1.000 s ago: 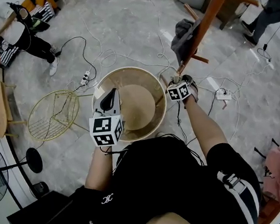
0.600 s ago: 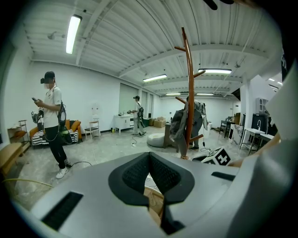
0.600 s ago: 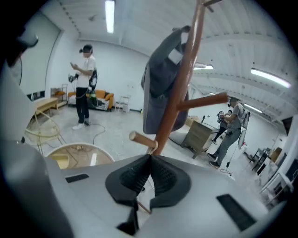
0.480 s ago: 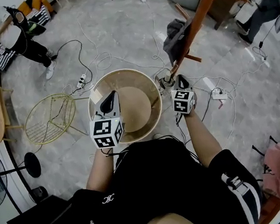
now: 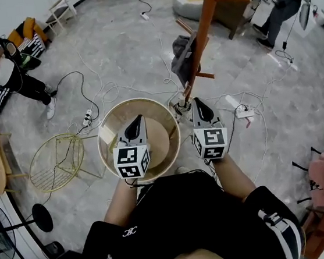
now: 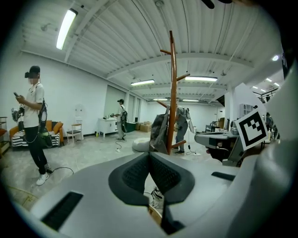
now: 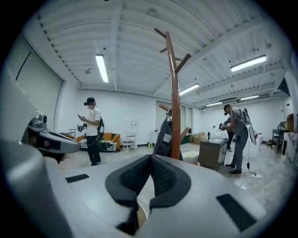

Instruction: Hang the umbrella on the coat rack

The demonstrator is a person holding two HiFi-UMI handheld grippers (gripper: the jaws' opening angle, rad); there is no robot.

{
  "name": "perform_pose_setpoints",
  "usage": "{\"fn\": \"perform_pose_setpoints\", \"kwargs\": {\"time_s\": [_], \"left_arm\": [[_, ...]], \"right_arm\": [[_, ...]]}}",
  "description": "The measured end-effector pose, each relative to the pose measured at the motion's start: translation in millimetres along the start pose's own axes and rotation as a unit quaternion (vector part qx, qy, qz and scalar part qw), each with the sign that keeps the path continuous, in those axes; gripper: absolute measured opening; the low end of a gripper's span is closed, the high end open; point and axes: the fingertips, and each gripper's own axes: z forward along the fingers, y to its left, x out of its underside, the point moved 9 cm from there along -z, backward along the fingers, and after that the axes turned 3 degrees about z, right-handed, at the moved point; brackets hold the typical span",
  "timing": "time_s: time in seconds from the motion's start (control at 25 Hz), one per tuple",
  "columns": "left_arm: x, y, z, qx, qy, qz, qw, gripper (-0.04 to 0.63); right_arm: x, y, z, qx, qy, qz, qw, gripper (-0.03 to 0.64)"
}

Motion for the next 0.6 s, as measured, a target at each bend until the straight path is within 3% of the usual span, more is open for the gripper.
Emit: {"fn": "perform_pose_setpoints", "kwargs": {"time_s": [0.6], "left_arm": [[-8,2,11,0.043,-0.002,0.012,0.9990,0.017]], "right_arm": [[-5,6,-16,0.065,-0.018,-0.006,0.998,0.015]]}}
